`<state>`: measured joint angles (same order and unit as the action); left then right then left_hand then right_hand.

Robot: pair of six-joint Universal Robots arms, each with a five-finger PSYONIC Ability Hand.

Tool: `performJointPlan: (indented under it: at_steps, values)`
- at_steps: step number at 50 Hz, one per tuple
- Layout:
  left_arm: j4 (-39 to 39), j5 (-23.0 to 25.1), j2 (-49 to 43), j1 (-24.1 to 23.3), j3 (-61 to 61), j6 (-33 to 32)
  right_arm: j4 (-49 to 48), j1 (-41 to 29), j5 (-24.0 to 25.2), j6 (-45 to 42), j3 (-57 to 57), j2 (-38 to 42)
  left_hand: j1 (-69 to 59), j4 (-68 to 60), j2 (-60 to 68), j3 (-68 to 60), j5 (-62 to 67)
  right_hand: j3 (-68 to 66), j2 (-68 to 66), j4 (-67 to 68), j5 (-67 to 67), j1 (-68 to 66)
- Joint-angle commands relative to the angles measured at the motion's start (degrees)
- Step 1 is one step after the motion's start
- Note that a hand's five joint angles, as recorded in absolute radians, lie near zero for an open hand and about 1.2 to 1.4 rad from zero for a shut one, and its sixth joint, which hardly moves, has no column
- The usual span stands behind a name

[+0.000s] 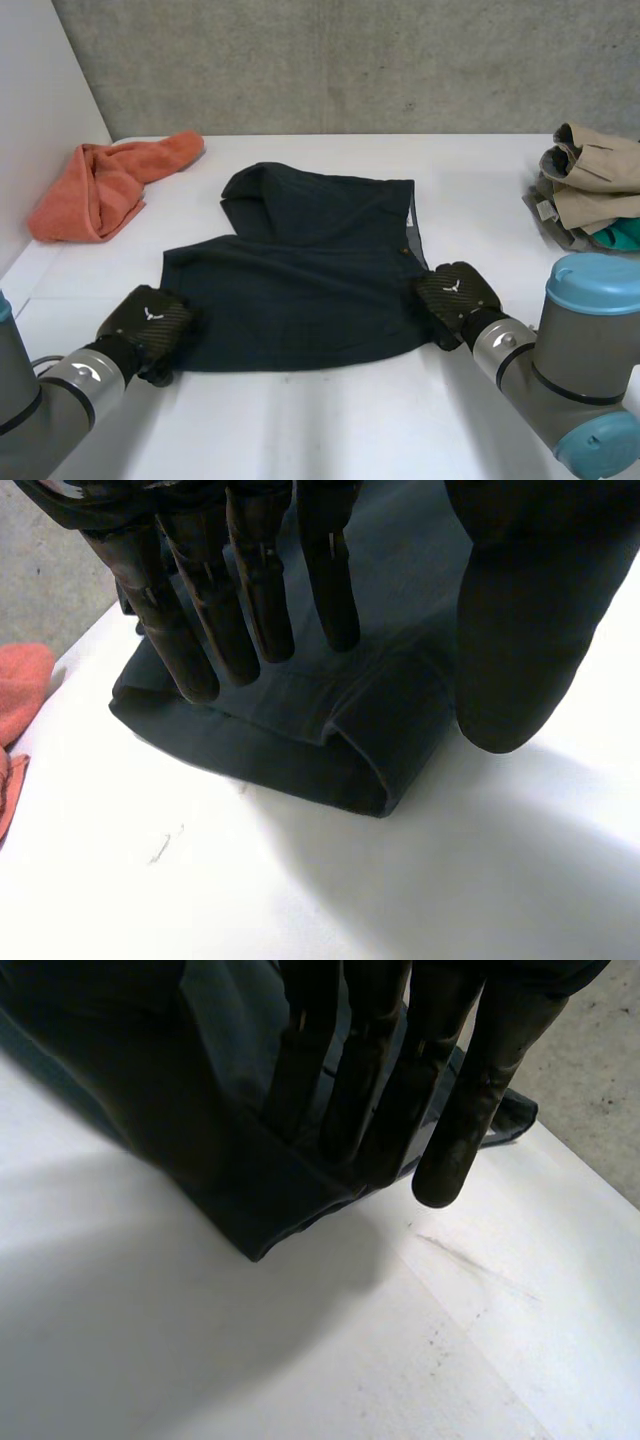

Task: Fold the laundry.

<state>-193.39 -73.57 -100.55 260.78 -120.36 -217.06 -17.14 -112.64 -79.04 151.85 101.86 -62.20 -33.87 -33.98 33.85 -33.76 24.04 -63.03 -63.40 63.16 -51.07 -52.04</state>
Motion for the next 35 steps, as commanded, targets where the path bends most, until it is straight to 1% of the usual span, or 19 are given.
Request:
performJointPlan:
  at_steps: [1, 2, 5, 9, 13, 14, 16, 17, 18, 21, 23, 25, 26, 27, 28, 29, 32, 33, 35]
  values:
    - [-2.9, -0.3, -5.0, -0.1, 1.7, 0.1, -0.4, 0.6, 0.5, -0.5, 0.3, -0.4, -19.9, -19.8, 19.9, -20.0, 19.7, -17.0, -16.6, 16.8, -18.9, -28.0]
    - [-3.2, -0.4, -5.9, -0.2, 2.2, 0.1, -0.3, 0.7, 0.6, -0.5, 0.4, -0.5, -30.1, -30.0, 30.1, -30.2, 29.9, -17.0, -16.6, 16.8, -18.9, -28.0]
    - [-3.3, -0.6, -6.4, -0.4, 3.0, -0.5, 0.4, 0.8, 0.4, -0.6, 0.4, -0.6, -46.1, -46.0, 46.1, -46.2, 45.9, -17.0, -16.6, 16.8, -18.9, -28.0]
    - [-2.7, -2.1, -5.0, -1.1, 3.2, -1.5, 2.2, 0.8, 0.5, -1.2, 0.7, -1.1, -46.1, -46.0, 46.1, -46.2, 46.0, -17.0, -16.6, 16.8, -18.9, -28.0]
    - [-1.9, -4.2, 2.0, -2.6, 2.9, -1.3, 9.4, 1.1, 1.0, -4.1, -0.2, -5.9, -46.1, -46.0, 46.1, -46.2, 46.0, -17.0, -16.6, 16.8, -18.9, -28.0]
    - [-0.6, -4.6, 4.6, -3.9, 2.7, -1.1, 13.8, 1.6, 1.3, -6.0, -0.8, -8.2, -46.1, -46.0, 46.1, -46.2, 46.0, -17.0, -16.6, 16.8, -18.9, -28.0]
    - [1.4, -4.7, 7.2, -4.8, 2.8, -0.8, 18.5, 2.6, 1.3, -8.1, -1.6, -10.2, -46.1, -46.0, 46.1, -46.2, 46.0, -17.0, -16.6, 16.8, -18.9, -28.0]
    - [2.7, -4.7, 8.3, -5.0, 2.9, -0.8, 23.3, 3.5, 1.1, -10.2, -2.5, -11.9, -46.1, -46.0, 46.1, -46.2, 46.0, -17.0, -16.6, 16.8, -18.9, -28.0]
    - [6.0, -4.7, 10.4, -5.4, 3.0, -0.8, 25.7, 3.9, 1.0, -11.2, -3.1, -12.8, -46.1, -46.0, 46.1, -46.2, 46.0, -17.0, -16.6, 16.8, -18.9, -28.0]
    - [11.1, -4.6, 12.9, -5.2, 3.6, -0.6, 33.0, 5.3, 1.4, -13.2, -4.9, -15.7, -46.1, -46.0, 46.1, -46.2, 46.0, -17.0, -16.6, 16.8, -18.9, -28.0]
    - [14.5, -4.3, 13.6, -5.4, 4.2, -0.6, 33.4, 6.1, 2.0, -12.8, -5.5, -16.5, -46.1, -46.0, 46.1, -46.2, 46.0, -17.0, -16.6, 16.8, -18.9, -28.0]
    - [14.9, -4.3, 13.4, -5.8, 4.9, -0.5, 30.6, 6.6, 3.1, -10.8, -5.8, -16.5, -46.1, -46.0, 46.1, -46.2, 46.0, -17.0, -16.6, 16.8, -18.9, -28.0]
    - [14.4, -4.4, 12.3, -5.9, 6.0, -0.3, 29.4, 6.7, 3.3, -9.7, -5.9, -16.5, -46.1, -46.0, 46.1, -46.2, 46.0, -5.7, -5.3, 5.6, -7.7, -16.7]
    - [13.8, -4.4, 11.4, -5.9, 6.7, -0.1, 28.1, 6.6, 3.3, -8.6, -5.9, -16.5, -46.1, -46.0, 46.1, -46.2, 46.0, 10.7, 11.1, -10.9, 8.8, -0.3]
    - [13.3, -4.5, 10.2, -6.0, 7.4, 0.2, 27.1, 6.6, 3.1, -7.4, -5.9, -16.5, -46.1, -46.0, 46.1, -46.2, 46.0, 22.1, 22.4, -22.2, 20.1, 11.1]
    - [12.5, -4.7, 9.0, -6.1, 8.4, 0.8, 25.7, 6.9, 3.0, -4.8, -6.1, -15.7, -46.1, -46.0, 46.1, -46.2, 46.0, 30.2, 30.5, -30.3, 28.2, 19.2]
    - [10.0, -5.1, 4.1, -7.0, 12.2, 4.1, 25.2, 6.9, 3.5, -1.3, -6.9, -12.7, -46.1, -46.0, 46.1, -46.2, 46.0, 43.7, 44.0, -43.8, 41.7, 32.7]
    - [9.5, -5.2, 3.0, -7.1, 13.2, 4.9, 25.2, 6.8, 3.8, 0.9, -6.9, -10.9, -46.1, -46.0, 46.1, -46.2, 46.0, 44.4, 44.7, -44.5, 42.4, 33.4]
    - [8.6, -5.2, 0.5, -7.5, 15.9, 6.7, 24.8, 6.6, 3.9, 2.9, -6.5, -10.1, -46.1, -46.0, 46.1, -46.2, 46.0, 44.4, 44.7, -44.5, 42.4, 33.4]
